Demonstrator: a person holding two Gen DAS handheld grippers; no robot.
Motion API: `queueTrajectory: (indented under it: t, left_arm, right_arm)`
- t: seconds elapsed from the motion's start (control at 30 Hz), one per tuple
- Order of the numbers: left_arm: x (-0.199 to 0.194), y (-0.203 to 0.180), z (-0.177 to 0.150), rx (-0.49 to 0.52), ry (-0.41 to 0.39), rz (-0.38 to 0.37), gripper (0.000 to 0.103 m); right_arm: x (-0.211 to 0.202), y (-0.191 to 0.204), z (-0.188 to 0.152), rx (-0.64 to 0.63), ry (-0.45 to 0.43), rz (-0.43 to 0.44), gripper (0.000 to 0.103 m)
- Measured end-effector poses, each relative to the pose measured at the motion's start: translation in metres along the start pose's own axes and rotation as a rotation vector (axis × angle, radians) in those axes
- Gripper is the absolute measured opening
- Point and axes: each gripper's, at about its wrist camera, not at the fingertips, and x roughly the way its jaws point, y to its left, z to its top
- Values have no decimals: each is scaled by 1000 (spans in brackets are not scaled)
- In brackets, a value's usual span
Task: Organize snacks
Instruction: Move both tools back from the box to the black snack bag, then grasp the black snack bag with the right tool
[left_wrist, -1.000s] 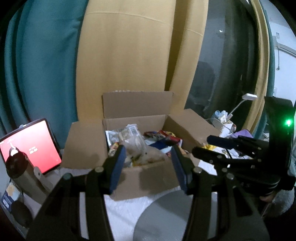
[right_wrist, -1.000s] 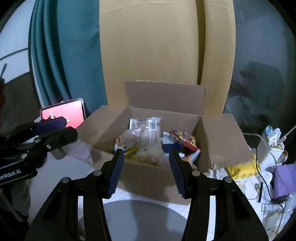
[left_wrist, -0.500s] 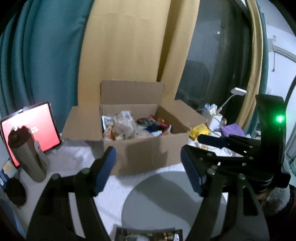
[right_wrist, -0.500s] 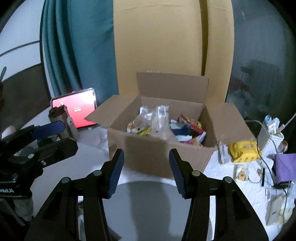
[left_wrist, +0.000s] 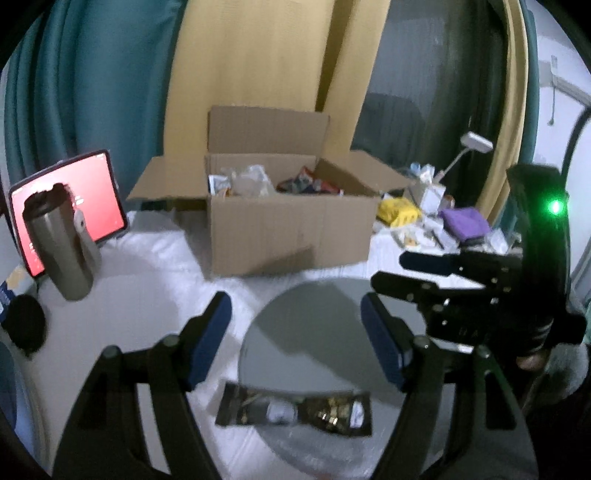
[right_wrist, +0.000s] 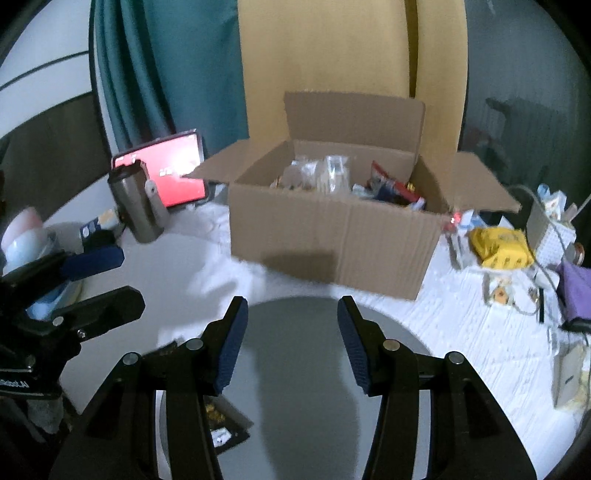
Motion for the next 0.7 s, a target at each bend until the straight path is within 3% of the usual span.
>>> queueTrajectory:
  t: [0.27,0.6,0.7]
  left_arm:
    - [0,9,-50,-3,76,47,74]
    - [2,56,-97,-172,178,62,74]
    - [6,64,-104,-200,197,71,74]
  right_arm:
    - [9,17,-33,-24,72,40,53]
    - [40,49,-68,-52,189,117,54]
    - [46,64,-72,-75,191,161,62]
